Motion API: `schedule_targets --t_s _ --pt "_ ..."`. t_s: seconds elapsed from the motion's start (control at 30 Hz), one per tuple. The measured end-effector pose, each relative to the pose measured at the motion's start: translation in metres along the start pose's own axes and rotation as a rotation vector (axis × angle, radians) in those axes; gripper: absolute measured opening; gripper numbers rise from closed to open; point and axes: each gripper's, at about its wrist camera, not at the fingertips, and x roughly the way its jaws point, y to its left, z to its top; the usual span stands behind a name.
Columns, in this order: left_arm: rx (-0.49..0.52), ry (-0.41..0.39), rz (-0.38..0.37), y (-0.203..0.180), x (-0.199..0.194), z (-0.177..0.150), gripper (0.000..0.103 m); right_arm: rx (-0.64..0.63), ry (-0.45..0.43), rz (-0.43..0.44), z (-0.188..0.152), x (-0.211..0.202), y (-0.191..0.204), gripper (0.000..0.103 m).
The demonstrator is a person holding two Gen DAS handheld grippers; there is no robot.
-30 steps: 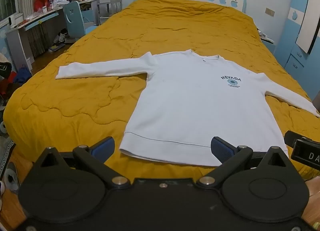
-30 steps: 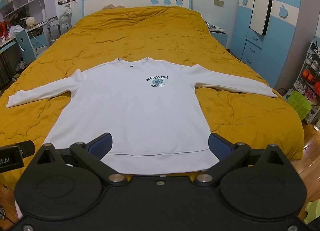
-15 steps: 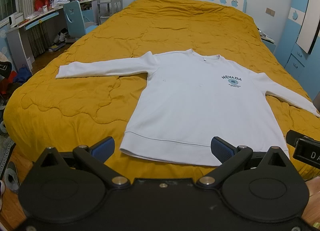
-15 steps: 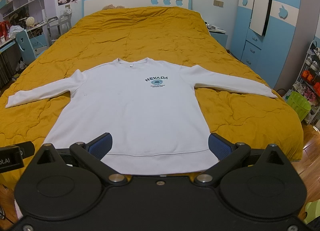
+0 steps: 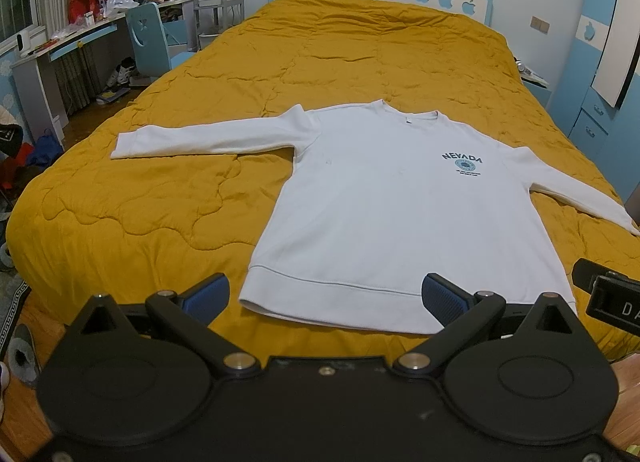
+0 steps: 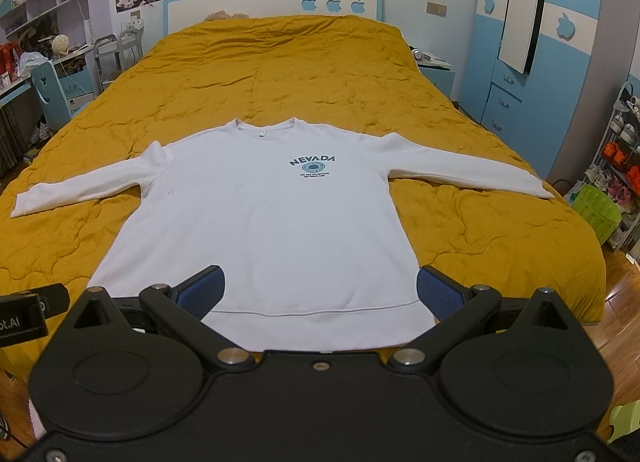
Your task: Fold small clothes
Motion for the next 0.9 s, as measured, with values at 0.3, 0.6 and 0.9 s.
schedule_targets --t_s 0.3,0.6,0.9 --pt "0.001 -0.002 0.000 -0.001 -0.002 0.000 0.103 -0.001 0.000 0.002 0.002 0.000 -0.002 0.103" --pt "0.002 0.000 -0.001 -0.001 -0.002 0.000 0.103 -0.003 0.002 0.000 0.004 -0.001 -0.003 0.103" --pt "0.000 0.000 -0.001 -0.001 -0.002 0.000 0.103 -0.003 0.002 0.000 0.008 -0.004 -0.003 0.103"
